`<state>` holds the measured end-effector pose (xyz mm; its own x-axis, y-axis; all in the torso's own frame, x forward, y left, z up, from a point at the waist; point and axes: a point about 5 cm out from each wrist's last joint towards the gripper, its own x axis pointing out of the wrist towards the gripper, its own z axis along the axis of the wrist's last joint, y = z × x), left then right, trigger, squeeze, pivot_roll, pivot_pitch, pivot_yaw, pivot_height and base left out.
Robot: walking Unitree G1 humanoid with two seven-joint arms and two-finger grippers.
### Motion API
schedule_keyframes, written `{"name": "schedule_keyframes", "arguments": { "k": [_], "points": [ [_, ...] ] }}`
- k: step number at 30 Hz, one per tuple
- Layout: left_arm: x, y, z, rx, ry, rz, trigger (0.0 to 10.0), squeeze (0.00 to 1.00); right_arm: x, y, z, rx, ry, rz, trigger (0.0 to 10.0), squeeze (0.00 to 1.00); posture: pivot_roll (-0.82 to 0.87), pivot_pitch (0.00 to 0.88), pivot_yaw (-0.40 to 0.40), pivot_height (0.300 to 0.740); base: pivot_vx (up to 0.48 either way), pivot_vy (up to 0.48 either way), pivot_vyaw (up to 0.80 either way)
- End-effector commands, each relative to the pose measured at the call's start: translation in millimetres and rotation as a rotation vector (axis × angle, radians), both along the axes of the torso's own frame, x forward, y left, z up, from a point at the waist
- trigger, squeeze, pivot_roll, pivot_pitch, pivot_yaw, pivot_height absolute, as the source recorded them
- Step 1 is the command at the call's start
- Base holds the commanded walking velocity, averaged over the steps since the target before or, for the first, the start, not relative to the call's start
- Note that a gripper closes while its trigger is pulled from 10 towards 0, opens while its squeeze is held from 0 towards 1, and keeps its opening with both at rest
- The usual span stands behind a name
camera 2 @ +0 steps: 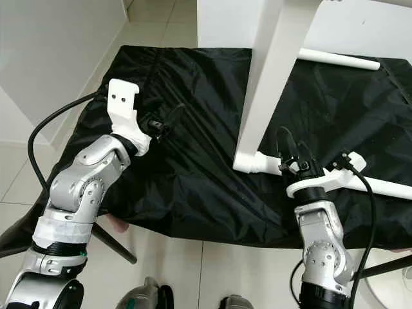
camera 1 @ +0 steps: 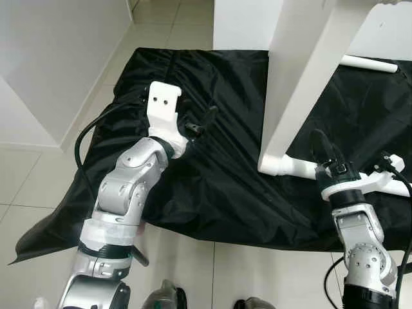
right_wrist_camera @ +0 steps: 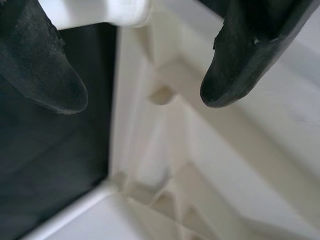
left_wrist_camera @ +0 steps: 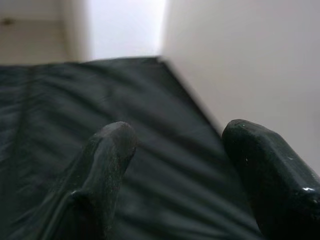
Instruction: Building children table
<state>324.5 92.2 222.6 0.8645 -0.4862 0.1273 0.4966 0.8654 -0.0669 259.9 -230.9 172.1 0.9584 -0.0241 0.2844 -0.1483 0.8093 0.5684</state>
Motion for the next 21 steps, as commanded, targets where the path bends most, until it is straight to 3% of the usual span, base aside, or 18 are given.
{"name": "schedule_keyframes", "arguments": {
  "k": [1,5,8,14,17,18,21],
  "points": [
    [4.8,9.8,-7.0,0.012,0.02,0.102,10.0,0.0,4.7,-3.2,-4.2,-0.035,0.042,-0.111,10.0,0.0,0.04,0.029,-0.009,0.74,0.0,0.0,0.0],
    [6.2,12.8,-10.1,0.014,0.027,0.13,10.0,0.0,6.4,-4.1,-6.0,-0.062,0.06,-0.152,10.0,0.0,0.04,0.028,-0.011,0.74,0.0,0.0,0.0],
    [5.5,15.0,-18.5,0.025,0.03,0.159,10.0,0.0,8.0,-0.3,-12.8,-0.178,0.099,-0.195,10.0,0.0,0.04,0.027,-0.013,0.74,0.0,0.0,0.0],
    [3.0,13.1,-21.7,0.028,0.014,0.172,10.0,0.0,9.5,6.1,-15.4,-0.27,0.11,-0.204,10.0,0.0,0.03,0.025,-0.009,0.74,0.0,0.0,0.0],
    [0.7,11.4,-22.4,0.017,-0.016,0.209,10.0,0.0,9.9,8.5,-18.3,-0.344,0.117,-0.256,10.0,0.0,0.02,0.015,-0.004,0.74,0.0,0.0,0.0],
    [-1.2,11.1,-23.8,0.003,-0.022,0.22,10.0,0.0,9.0,10.2,-20.6,-0.417,0.129,-0.286,10.0,0.0,0.02,0.013,-0.003,0.74,0.0,0.0,0.0],
    [-6.6,9.9,-28.0,0.038,-0.058,0.236,10.0,0.0,5.6,14.5,-26.0,-0.478,0.151,-0.349,10.0,0.0,0.02,0.002,0.013,0.74,0.0,0.0,0.0]
  ]
}}
